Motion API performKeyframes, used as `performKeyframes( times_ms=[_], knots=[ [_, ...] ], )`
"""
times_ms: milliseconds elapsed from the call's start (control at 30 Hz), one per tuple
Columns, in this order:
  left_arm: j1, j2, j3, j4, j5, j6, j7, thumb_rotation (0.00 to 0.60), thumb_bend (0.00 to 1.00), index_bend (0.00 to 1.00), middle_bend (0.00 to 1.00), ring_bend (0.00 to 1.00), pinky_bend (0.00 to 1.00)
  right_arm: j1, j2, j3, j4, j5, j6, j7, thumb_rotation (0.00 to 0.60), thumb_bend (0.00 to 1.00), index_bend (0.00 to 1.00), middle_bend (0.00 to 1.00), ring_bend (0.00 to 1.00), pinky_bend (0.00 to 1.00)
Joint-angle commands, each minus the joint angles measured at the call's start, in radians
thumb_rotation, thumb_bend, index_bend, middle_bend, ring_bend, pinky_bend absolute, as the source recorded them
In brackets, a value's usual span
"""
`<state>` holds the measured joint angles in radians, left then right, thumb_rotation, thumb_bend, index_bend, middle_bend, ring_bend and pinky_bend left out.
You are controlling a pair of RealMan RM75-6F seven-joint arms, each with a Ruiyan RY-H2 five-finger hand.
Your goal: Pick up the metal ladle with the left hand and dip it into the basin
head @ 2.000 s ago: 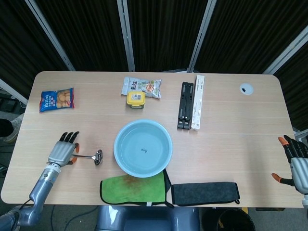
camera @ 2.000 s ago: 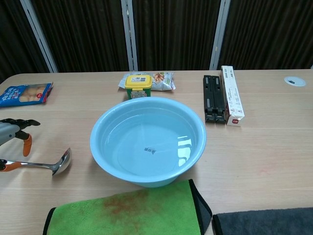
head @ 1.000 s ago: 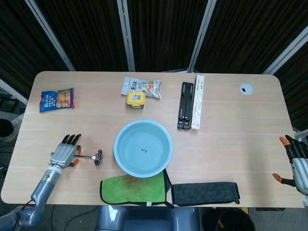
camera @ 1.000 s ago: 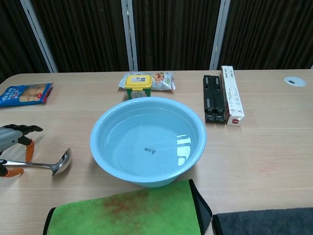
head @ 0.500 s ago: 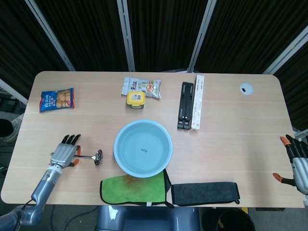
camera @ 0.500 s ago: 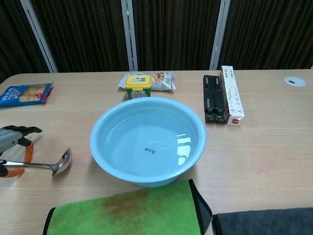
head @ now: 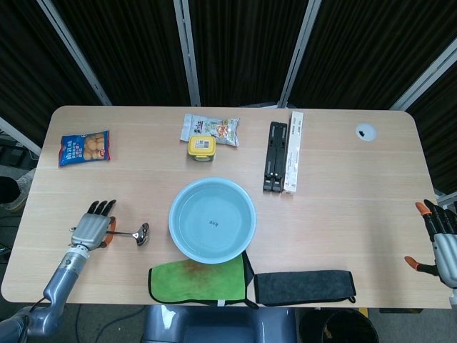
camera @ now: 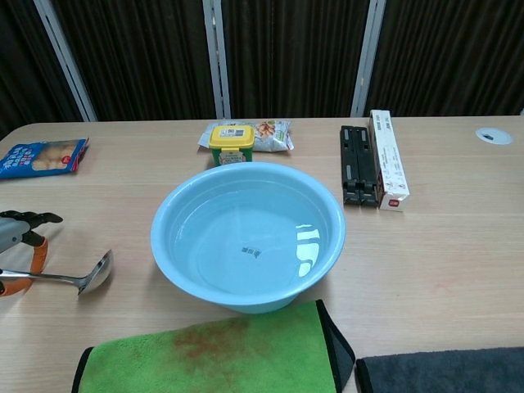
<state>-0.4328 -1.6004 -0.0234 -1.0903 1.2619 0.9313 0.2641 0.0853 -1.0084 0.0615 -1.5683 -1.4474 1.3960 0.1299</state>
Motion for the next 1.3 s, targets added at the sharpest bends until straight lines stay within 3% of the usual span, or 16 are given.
performKeyframes(
  times_ms=[33, 733, 1300],
  knots=[
    [0.005, 0.008, 0.001, -0.013, 0.006, 0.014, -0.003, 0.6, 0.41, 0.54, 0.0, 0.0, 0.0, 0.0, 0.0, -0.001, 0.0, -0.002, 0.001, 0.0, 0.6, 0.0, 0.0, 0.0, 0.0, 0.0],
    [0.074, 0.154, 0.04, -0.25, 0.154, 0.23, -0.047, 0.6, 0.41, 0.55, 0.0, 0.0, 0.0, -0.007, -0.003, -0.009, -0.009, -0.023, 0.018, -0.015, 0.6, 0.0, 0.0, 0.0, 0.0, 0.0],
    [0.057, 0.219, 0.105, -0.427, 0.291, 0.232, -0.053, 0.6, 0.41, 0.55, 0.0, 0.0, 0.0, -0.023, 0.009, -0.014, -0.013, -0.049, 0.054, 0.012, 0.6, 0.0, 0.0, 0.0, 0.0, 0.0]
  ],
)
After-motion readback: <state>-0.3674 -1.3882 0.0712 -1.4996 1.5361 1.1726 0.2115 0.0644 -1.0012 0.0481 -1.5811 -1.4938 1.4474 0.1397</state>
